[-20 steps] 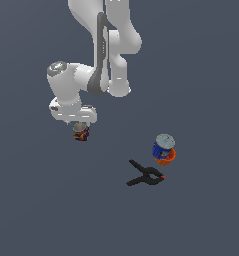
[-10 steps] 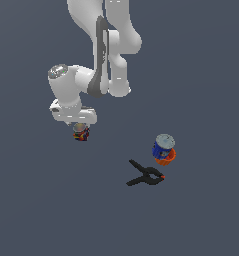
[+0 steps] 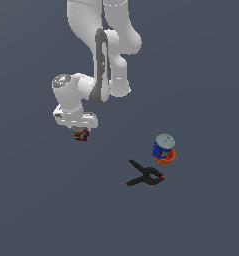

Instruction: Pick up a designated object from a clutter of objects.

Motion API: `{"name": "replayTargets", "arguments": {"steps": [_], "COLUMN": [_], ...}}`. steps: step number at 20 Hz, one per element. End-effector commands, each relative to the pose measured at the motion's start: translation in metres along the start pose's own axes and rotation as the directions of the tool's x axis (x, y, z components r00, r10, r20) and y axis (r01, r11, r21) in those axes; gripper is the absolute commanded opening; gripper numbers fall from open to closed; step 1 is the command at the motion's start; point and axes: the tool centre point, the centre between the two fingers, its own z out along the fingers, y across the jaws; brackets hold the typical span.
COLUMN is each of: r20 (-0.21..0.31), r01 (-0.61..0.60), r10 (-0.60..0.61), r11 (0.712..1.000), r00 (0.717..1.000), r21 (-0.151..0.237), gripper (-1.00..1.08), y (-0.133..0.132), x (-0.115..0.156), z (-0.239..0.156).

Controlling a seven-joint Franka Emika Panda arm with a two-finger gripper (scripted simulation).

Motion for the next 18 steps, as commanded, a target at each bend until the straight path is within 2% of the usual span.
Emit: {"name": "replayTargets", "arguments": {"steps": [1, 2, 3, 18], "r20": [-0.001, -0.001, -0.001, -0.002], "r01": [0.000, 0.000, 0.000, -0.001], "r10": [0.000, 0.000, 0.000, 0.001], "r11": [1.000, 1.000, 1.000, 1.000], "r00": [1.000, 1.000, 1.000, 1.000], "r21": [0.000, 0.000, 0.000, 0.000], "gripper": [1.00, 1.00, -1.00, -1.00], "y": [0.0001, 0.0001, 0.0001, -0.0033], "x": [0.0003, 0.0003, 0.0003, 0.0005], "z": [0.0036, 0.0038, 0.0038, -0.0026]}}
